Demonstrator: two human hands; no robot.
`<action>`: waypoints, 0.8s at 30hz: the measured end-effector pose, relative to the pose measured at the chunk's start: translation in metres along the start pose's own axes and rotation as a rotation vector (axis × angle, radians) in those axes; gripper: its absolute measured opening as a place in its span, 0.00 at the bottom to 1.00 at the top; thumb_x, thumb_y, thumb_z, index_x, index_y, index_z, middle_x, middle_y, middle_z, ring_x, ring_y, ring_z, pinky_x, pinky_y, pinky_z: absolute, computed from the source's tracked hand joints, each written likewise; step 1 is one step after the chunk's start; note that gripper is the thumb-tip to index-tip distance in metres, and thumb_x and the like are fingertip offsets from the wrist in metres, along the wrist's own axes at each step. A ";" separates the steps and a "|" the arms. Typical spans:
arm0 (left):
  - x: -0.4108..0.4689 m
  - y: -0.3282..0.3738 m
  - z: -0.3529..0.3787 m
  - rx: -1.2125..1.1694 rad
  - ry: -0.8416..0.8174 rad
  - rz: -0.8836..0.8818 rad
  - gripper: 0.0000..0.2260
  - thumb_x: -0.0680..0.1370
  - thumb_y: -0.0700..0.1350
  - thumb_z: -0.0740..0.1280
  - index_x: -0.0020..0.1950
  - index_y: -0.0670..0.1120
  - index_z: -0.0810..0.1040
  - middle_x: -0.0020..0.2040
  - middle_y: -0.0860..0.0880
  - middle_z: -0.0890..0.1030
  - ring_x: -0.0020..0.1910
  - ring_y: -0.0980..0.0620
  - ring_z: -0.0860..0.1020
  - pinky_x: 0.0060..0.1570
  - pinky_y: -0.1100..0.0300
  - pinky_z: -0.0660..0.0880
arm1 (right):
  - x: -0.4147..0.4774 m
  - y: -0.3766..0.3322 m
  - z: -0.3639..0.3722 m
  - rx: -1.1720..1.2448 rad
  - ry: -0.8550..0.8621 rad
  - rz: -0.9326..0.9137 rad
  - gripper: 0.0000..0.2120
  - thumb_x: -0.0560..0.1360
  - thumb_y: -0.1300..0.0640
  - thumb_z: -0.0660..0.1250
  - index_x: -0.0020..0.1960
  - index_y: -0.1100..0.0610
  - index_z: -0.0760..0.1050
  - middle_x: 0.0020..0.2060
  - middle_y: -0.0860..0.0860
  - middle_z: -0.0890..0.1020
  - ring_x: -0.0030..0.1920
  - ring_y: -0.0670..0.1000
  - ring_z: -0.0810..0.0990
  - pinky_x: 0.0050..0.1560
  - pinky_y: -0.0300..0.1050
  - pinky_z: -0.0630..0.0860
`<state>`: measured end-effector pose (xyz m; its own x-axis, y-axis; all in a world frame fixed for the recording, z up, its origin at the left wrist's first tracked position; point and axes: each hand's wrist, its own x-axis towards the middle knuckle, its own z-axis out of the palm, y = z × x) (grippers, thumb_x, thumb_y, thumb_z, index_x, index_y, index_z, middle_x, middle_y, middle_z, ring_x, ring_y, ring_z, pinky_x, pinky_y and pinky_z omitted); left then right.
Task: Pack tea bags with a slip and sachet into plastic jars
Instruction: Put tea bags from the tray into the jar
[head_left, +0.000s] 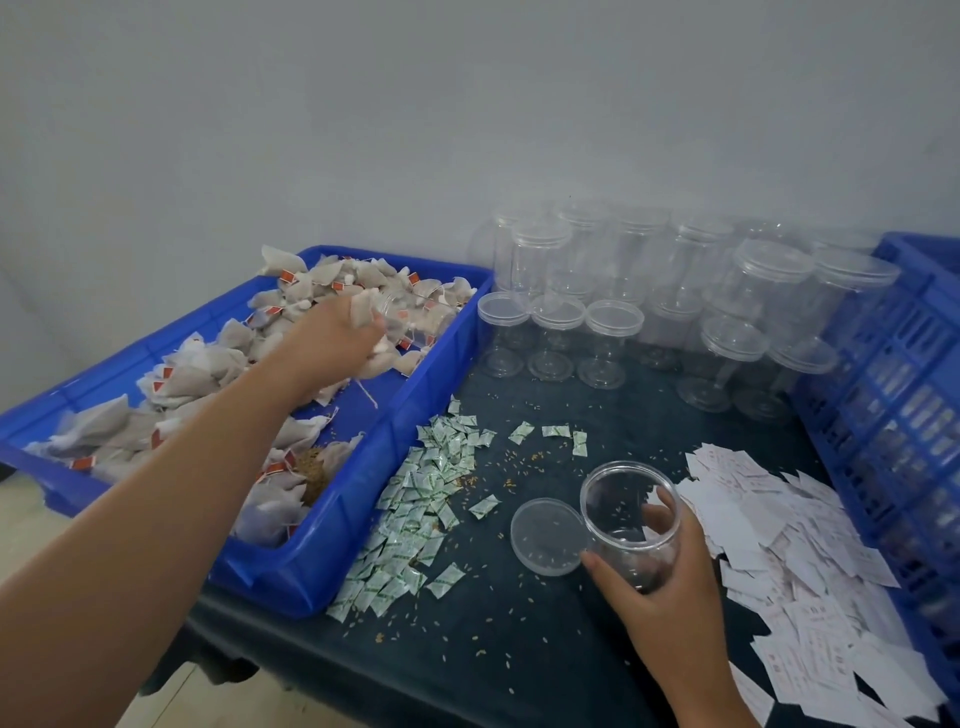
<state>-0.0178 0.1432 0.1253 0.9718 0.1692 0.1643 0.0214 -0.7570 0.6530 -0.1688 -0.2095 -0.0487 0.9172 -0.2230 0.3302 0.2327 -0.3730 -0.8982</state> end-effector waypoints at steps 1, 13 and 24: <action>-0.005 0.010 0.003 -0.090 0.023 -0.024 0.09 0.84 0.53 0.65 0.52 0.48 0.77 0.45 0.50 0.80 0.40 0.53 0.76 0.40 0.56 0.72 | -0.001 0.000 0.000 0.001 -0.015 -0.005 0.45 0.59 0.34 0.82 0.72 0.28 0.67 0.65 0.33 0.79 0.66 0.39 0.78 0.61 0.45 0.78; -0.103 0.127 0.121 -0.275 -0.376 0.183 0.13 0.79 0.60 0.72 0.46 0.51 0.79 0.37 0.55 0.83 0.33 0.61 0.79 0.36 0.63 0.73 | 0.003 0.000 -0.002 -0.015 -0.086 0.003 0.45 0.66 0.44 0.86 0.77 0.41 0.69 0.68 0.39 0.79 0.70 0.43 0.78 0.66 0.41 0.79; -0.112 0.140 0.131 -0.146 -0.422 0.297 0.14 0.82 0.65 0.62 0.48 0.55 0.73 0.42 0.55 0.80 0.41 0.58 0.79 0.41 0.57 0.71 | 0.004 -0.001 -0.003 0.060 -0.062 0.017 0.43 0.67 0.40 0.84 0.77 0.40 0.68 0.70 0.41 0.79 0.70 0.46 0.80 0.63 0.46 0.82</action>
<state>-0.0933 -0.0642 0.1012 0.9416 -0.3303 0.0662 -0.2730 -0.6330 0.7245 -0.1662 -0.2129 -0.0459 0.9389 -0.1717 0.2982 0.2347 -0.3144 -0.9198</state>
